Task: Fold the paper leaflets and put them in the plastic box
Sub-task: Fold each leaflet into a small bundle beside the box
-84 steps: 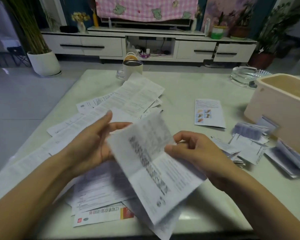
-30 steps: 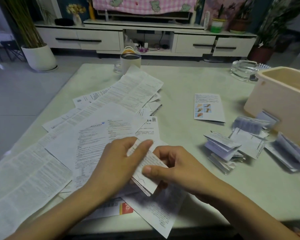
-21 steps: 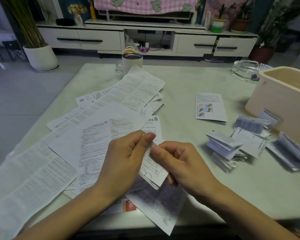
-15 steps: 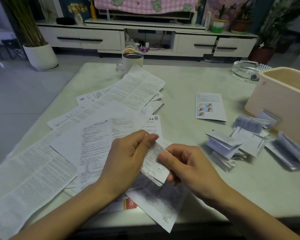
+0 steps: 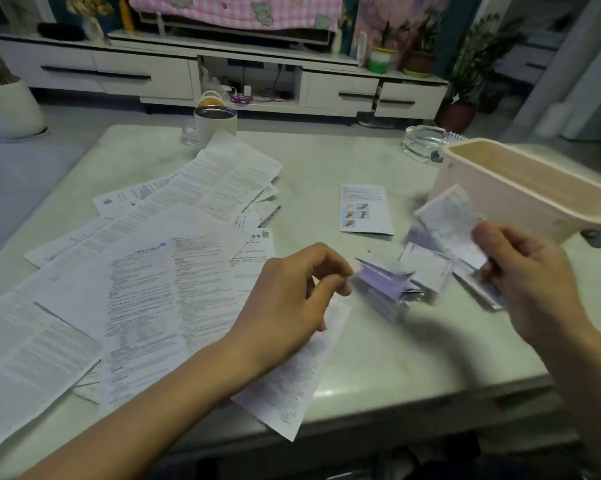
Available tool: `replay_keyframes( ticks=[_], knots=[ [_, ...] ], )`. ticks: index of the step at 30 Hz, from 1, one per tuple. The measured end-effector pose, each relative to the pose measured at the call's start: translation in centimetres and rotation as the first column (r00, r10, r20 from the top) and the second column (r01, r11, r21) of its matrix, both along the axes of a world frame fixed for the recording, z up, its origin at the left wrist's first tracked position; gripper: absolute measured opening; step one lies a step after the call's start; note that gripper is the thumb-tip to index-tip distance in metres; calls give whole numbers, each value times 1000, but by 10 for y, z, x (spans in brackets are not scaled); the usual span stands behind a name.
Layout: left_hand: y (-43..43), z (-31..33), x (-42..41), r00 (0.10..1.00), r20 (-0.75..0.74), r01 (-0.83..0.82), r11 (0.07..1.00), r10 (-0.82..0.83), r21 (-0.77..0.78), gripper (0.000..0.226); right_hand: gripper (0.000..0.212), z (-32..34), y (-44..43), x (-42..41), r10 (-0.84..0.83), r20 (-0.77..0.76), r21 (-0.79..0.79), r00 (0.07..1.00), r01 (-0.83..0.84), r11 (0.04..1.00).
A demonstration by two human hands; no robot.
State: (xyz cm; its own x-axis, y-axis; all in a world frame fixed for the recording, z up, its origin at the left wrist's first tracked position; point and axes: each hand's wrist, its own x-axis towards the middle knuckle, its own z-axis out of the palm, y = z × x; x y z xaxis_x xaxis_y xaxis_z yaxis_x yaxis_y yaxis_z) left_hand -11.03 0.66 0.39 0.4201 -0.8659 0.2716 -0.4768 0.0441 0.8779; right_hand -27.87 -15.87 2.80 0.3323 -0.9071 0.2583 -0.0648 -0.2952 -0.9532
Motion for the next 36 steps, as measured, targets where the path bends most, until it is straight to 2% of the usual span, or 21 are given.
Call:
replay_keyframes(
  ticks=[2, 5, 8, 10, 13, 16, 19, 23, 25, 29, 32, 34, 36],
  knots=[
    [0, -2, 0, 1000, -10, -5, 1000, 5, 28, 14, 31, -3, -31, -25, -189, -32, 56, 981, 191, 980],
    [0, -3, -3, 1000, -28, 14, 998, -13, 53, 12, 33, -25, -63, -51, -320, -137, 161, 937, 340, 926],
    [1, -4, -7, 999, -14, 33, 997, -32, 70, 13, 31, -49, -77, -56, -341, -223, 269, 913, 394, 879],
    [0, -4, -8, 999, -13, 34, 996, -33, 82, 13, 35, -59, -83, -55, -323, -281, 266, 904, 397, 878],
    [-1, -6, -9, 999, -23, 26, 995, -24, 92, 14, 41, -68, -89, -52, -307, -513, 70, 802, 396, 916],
    [-1, -11, -6, 1000, -29, 0, 995, 3, 104, 15, 37, -69, -86, -45, -364, -756, -150, 543, 398, 905],
    [1, -14, -1, 998, -54, -34, 994, 40, 105, 14, 51, -70, -79, -36, -429, -798, -287, 424, 358, 889],
    [5, -16, 8, 987, -123, -92, 992, 103, 90, 11, 60, -71, -78, -31, -514, -792, -426, 330, 305, 852],
    [10, -18, 16, 976, -158, -141, 988, 150, 68, 11, 61, -69, -78, -33, -546, -764, -453, 343, 316, 833],
    [23, -20, 33, 971, -112, -207, 977, 211, 50, 15, 51, -57, -79, -41, -558, -663, -380, 499, 418, 825],
    [29, -18, 44, 963, -54, -261, 965, 263, 37, 18, 37, -46, -81, -45, -578, -571, -328, 583, 484, 811],
    [30, -17, 52, 953, -28, -300, 954, 301, 20, 19, 30, -39, -80, -45, -621, -457, -340, 637, 520, 783],
    [30, -16, 58, 942, 0, -334, 942, 335, 18, 20, 26, -33, -73, -38, -627, -269, -371, 731, 522, 768]
  ],
)
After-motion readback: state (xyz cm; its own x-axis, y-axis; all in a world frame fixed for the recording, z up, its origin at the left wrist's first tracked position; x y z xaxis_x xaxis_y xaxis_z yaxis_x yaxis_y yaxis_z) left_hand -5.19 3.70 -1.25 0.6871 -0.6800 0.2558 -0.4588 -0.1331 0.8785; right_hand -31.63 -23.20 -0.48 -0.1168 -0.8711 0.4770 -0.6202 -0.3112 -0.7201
